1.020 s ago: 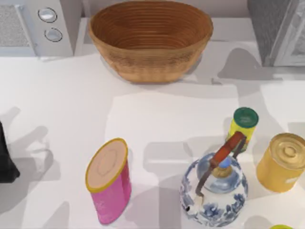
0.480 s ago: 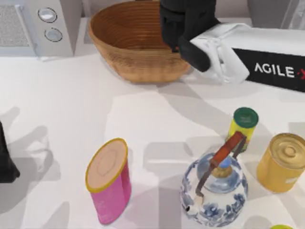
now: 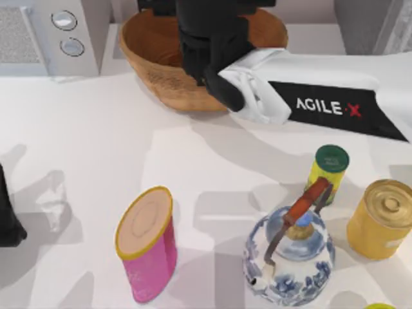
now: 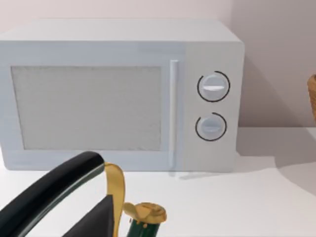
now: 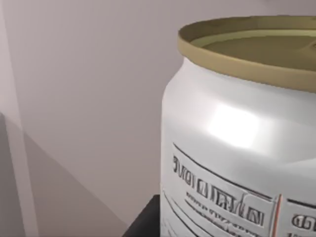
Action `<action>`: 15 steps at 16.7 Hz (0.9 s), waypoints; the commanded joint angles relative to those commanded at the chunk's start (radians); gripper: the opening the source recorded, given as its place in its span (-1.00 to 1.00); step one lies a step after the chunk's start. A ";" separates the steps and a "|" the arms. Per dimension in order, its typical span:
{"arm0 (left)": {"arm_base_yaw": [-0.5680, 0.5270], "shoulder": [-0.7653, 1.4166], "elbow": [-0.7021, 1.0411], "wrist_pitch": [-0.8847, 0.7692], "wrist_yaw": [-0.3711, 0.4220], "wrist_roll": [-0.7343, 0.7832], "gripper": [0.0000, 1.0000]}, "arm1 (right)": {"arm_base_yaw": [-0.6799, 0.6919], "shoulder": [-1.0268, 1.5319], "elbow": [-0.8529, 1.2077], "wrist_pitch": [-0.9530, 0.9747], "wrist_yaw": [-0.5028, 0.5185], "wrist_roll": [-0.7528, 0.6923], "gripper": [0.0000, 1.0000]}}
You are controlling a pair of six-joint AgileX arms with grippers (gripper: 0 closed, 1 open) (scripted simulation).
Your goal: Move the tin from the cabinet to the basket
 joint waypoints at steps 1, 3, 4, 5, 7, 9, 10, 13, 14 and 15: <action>0.000 0.000 0.000 0.000 0.000 0.000 1.00 | -0.004 0.003 -0.009 -0.003 -0.003 0.002 -1.00; 0.000 0.000 0.000 0.000 0.000 0.000 1.00 | -0.009 0.020 0.008 -0.005 -0.008 0.002 -1.00; 0.000 0.000 0.000 0.000 0.000 0.000 1.00 | -0.012 0.032 0.029 -0.006 -0.012 0.001 -1.00; 0.000 0.000 0.000 0.000 0.000 0.000 1.00 | -0.016 0.042 0.042 -0.007 -0.016 0.001 -1.00; 0.000 0.000 0.000 0.000 0.000 0.000 1.00 | -0.023 0.064 0.078 -0.010 -0.022 -0.001 -1.00; 0.000 0.000 0.000 0.000 0.000 0.000 1.00 | -0.030 0.081 0.095 -0.013 -0.029 -0.002 -1.00; 0.000 0.000 0.000 0.000 0.000 0.000 1.00 | -0.030 0.081 0.095 -0.013 -0.029 -0.002 -1.00; 0.000 0.000 0.000 0.000 0.000 0.000 1.00 | -0.030 0.081 0.095 -0.013 -0.029 -0.002 -0.85; 0.000 0.000 0.000 0.000 0.000 0.000 1.00 | -0.030 0.081 0.095 -0.013 -0.029 -0.002 -0.70; 0.000 0.000 0.000 0.000 0.000 0.000 1.00 | -0.030 0.081 0.095 -0.013 -0.029 -0.002 -0.55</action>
